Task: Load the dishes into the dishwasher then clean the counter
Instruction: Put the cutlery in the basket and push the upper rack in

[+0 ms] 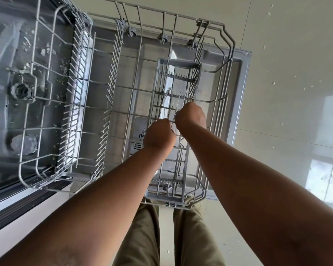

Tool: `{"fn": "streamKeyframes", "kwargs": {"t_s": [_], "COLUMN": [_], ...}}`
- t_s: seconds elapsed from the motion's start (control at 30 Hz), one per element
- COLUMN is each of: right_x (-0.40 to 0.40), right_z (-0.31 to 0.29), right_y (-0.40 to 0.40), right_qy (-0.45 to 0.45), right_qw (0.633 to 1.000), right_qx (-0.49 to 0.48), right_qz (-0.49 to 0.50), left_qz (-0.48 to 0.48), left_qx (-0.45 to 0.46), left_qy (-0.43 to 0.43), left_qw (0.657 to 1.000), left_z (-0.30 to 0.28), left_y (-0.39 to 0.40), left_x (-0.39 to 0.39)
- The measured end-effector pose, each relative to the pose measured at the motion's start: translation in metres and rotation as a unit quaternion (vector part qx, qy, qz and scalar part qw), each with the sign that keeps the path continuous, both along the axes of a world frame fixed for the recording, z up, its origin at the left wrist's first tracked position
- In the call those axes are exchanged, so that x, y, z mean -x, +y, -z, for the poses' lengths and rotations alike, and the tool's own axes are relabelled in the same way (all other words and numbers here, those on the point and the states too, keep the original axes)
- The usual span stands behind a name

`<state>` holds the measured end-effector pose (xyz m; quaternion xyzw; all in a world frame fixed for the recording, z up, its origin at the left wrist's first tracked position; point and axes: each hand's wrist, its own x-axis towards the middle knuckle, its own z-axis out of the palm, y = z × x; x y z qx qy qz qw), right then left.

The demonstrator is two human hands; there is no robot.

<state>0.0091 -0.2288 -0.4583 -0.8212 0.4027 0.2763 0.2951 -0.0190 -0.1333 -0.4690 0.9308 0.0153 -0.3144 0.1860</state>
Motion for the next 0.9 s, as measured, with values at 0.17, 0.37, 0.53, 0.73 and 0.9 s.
{"fn": "streamKeyframes", "kwargs": {"t_s": [0.17,0.37,0.53,0.73,0.9], "right_x": [0.043,0.080,0.108,0.141,0.139], "right_z": [-0.003,-0.028,-0.061,-0.133,-0.213], "right_y": [-0.006,-0.004,0.004,0.001,0.004], "right_qy": [-0.121,-0.216,-0.033,0.034,0.030], "right_qw": [0.993,0.975,0.977,0.939,0.933], "right_qx": [-0.005,-0.041,-0.012,0.031,0.066], "right_qz": [0.006,-0.022,-0.210,-0.341,-0.353], "left_qz": [-0.013,-0.050,0.089,0.214,0.241], "left_qx": [0.070,0.160,0.105,-0.054,-0.092], "left_qy": [-0.049,-0.075,-0.030,0.082,0.059], "left_qw": [0.996,0.983,0.990,0.972,0.964], "left_z": [-0.014,-0.031,-0.061,-0.128,-0.213], "left_y": [0.015,0.044,0.073,0.108,0.132], "left_x": [0.005,0.014,0.028,0.042,0.046]}}
